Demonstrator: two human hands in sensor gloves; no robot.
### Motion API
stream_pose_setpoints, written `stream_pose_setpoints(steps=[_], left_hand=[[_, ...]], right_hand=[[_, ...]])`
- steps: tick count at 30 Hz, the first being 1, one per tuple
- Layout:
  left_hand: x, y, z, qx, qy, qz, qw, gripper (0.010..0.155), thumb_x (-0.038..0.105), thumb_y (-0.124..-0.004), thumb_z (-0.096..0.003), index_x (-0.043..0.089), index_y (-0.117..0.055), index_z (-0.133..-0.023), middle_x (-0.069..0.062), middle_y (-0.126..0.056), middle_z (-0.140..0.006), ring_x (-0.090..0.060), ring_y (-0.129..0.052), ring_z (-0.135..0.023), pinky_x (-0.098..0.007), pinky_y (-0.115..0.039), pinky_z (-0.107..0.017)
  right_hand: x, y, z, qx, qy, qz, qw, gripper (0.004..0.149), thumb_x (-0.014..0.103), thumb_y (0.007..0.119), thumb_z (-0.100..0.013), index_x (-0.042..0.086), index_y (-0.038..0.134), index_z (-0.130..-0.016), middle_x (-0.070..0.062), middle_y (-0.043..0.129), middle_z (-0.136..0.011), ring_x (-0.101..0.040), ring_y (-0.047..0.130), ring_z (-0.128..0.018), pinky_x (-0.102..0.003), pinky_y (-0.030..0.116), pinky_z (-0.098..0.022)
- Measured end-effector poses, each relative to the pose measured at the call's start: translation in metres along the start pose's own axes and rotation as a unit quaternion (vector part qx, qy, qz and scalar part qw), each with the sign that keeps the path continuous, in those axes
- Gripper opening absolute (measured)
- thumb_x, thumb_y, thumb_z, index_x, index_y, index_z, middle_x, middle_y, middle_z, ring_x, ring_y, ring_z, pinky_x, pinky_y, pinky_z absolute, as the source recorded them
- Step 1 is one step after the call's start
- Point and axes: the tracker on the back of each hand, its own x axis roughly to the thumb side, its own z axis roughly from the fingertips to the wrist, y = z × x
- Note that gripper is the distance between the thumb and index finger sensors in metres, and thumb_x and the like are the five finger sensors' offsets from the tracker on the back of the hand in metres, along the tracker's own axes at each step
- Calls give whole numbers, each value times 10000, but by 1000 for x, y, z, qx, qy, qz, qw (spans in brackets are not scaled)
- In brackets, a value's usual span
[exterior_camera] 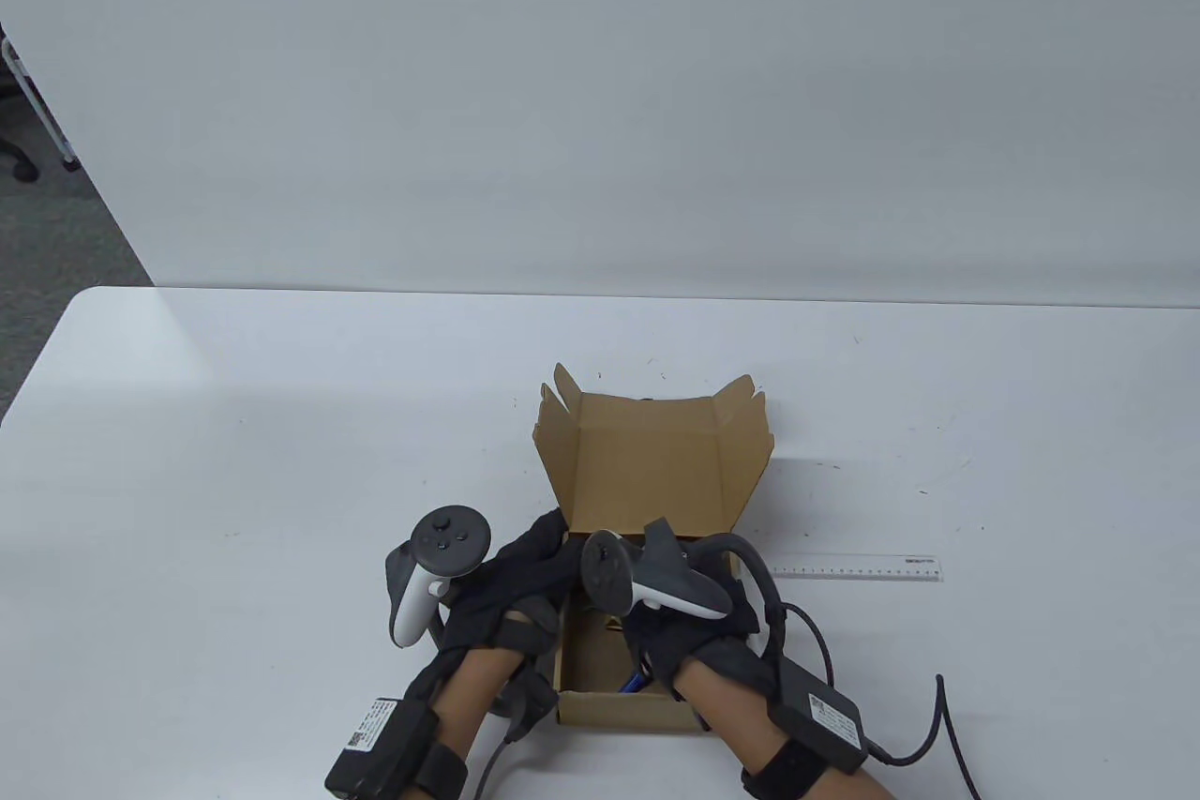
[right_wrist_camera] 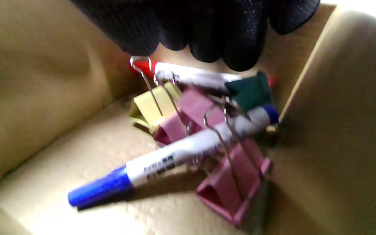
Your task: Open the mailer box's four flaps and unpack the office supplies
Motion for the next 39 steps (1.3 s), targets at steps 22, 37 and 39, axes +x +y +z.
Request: stream_pose_setpoints(steps=[22, 37, 39], left_hand=[[0, 0, 0, -1, 1, -1, 1000, 624, 574, -671, -659, 289, -467, -1176, -168, -611, -1205, -511, -674, -1042, -709, -461, -765], [0, 0, 0, -1, 2, 2, 1000, 624, 574, -672, -659, 290, -468, -1176, -168, -610, -1205, -514, -673, -1042, -710, -460, -765], [0, 0, 0, -1, 2, 1, 1000, 625, 575, -670, -660, 290, -465, -1177, -167, -610, -1206, -511, -675, -1042, -709, -461, -765]], right_hand=[[-6, 14, -29, 165, 10, -59, 985, 630, 336, 671, -638, 54, 416, -1141, -251, 520, -1153, -534, 488, -1003, -674, 338, -703], [-13, 10, -43, 245, 22, -133, 960, 623, 307, 623, -639, 38, 365, -1138, -242, 445, -1162, -550, 411, -998, -676, 261, -690], [-12, 12, -48, 249, 30, -125, 960, 607, 332, 628, -643, 69, 396, -1137, -224, 471, -1141, -542, 456, -978, -676, 290, -687]])
